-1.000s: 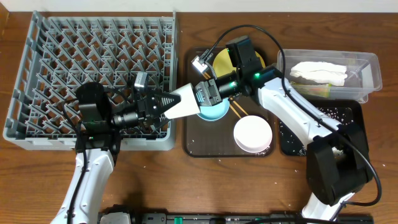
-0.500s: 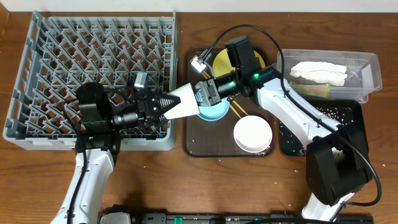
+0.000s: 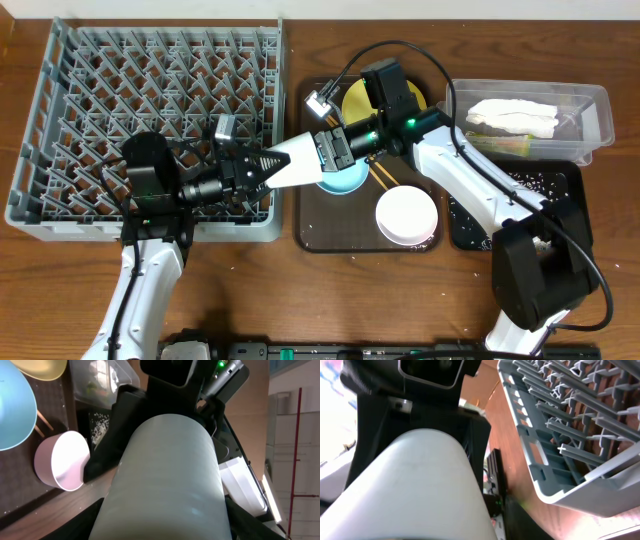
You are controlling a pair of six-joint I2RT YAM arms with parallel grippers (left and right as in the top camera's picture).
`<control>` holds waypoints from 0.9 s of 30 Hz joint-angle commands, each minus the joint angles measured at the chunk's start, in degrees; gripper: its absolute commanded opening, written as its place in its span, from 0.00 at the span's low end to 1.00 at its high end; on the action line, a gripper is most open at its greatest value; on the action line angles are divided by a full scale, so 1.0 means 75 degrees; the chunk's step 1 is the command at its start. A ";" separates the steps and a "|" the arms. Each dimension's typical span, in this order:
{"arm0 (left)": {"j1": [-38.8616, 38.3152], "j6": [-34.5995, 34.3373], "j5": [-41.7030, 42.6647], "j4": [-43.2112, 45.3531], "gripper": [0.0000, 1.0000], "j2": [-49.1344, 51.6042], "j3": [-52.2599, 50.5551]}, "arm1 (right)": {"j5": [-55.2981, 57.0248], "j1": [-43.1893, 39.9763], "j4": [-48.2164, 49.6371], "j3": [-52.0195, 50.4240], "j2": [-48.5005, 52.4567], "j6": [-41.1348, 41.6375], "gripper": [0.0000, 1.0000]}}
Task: Sort waste into correct bins and load items into the dishwasher
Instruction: 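Grasp the cup with the left gripper from the right gripper, then carry the pale green cup left and lower it into the dish rack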
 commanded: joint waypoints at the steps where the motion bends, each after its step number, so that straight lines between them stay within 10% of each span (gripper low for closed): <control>1: 0.0029 0.0082 -0.0073 0.0076 0.33 0.0000 0.0122 | -0.0038 0.0050 0.0009 -0.0050 0.0003 -0.0052 0.44; 27: 0.0029 0.0393 -0.1131 0.0501 0.27 0.0000 0.0122 | 0.2273 -0.1891 -0.1405 -0.0047 -0.0020 -0.0781 0.68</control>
